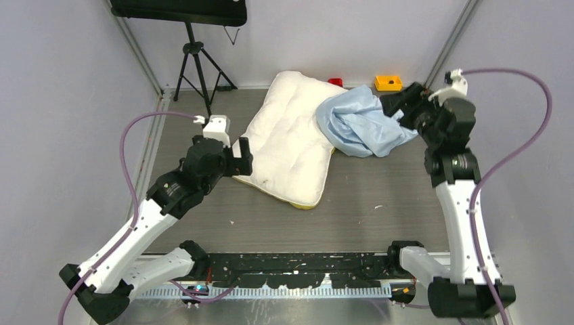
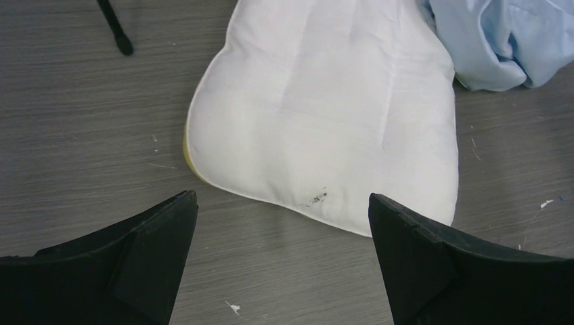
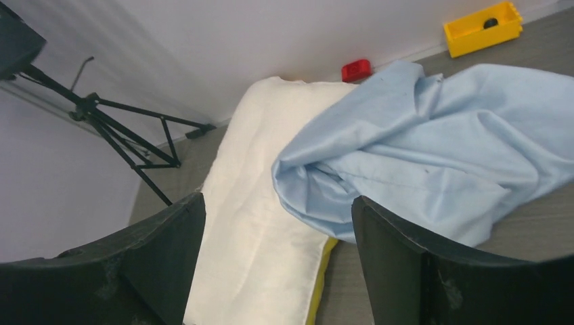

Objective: Remove the pillowcase from the pillow

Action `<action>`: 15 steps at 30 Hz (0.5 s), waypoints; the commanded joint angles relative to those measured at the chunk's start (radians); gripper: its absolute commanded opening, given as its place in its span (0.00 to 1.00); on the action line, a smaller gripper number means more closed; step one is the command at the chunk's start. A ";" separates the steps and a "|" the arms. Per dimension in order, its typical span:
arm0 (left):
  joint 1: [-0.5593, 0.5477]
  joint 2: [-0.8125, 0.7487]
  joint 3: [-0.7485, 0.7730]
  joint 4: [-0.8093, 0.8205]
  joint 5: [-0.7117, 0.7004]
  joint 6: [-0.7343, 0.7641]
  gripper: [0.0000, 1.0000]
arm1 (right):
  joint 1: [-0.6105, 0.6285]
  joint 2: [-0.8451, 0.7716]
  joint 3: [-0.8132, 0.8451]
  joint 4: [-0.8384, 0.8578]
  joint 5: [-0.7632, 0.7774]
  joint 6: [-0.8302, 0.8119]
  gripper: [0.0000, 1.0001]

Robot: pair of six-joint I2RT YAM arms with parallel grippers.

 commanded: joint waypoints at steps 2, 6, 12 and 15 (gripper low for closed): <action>0.035 -0.030 -0.092 0.081 -0.104 0.007 1.00 | 0.002 -0.193 -0.289 0.225 0.114 -0.022 0.82; 0.037 -0.026 -0.178 0.192 -0.180 0.025 1.00 | 0.002 -0.252 -0.403 0.196 0.166 -0.009 0.82; 0.038 -0.084 -0.387 0.491 -0.290 0.172 1.00 | 0.002 -0.305 -0.569 0.192 0.320 -0.108 0.86; 0.052 -0.126 -0.541 0.741 -0.329 0.258 1.00 | 0.002 -0.316 -0.682 0.288 0.321 -0.156 0.87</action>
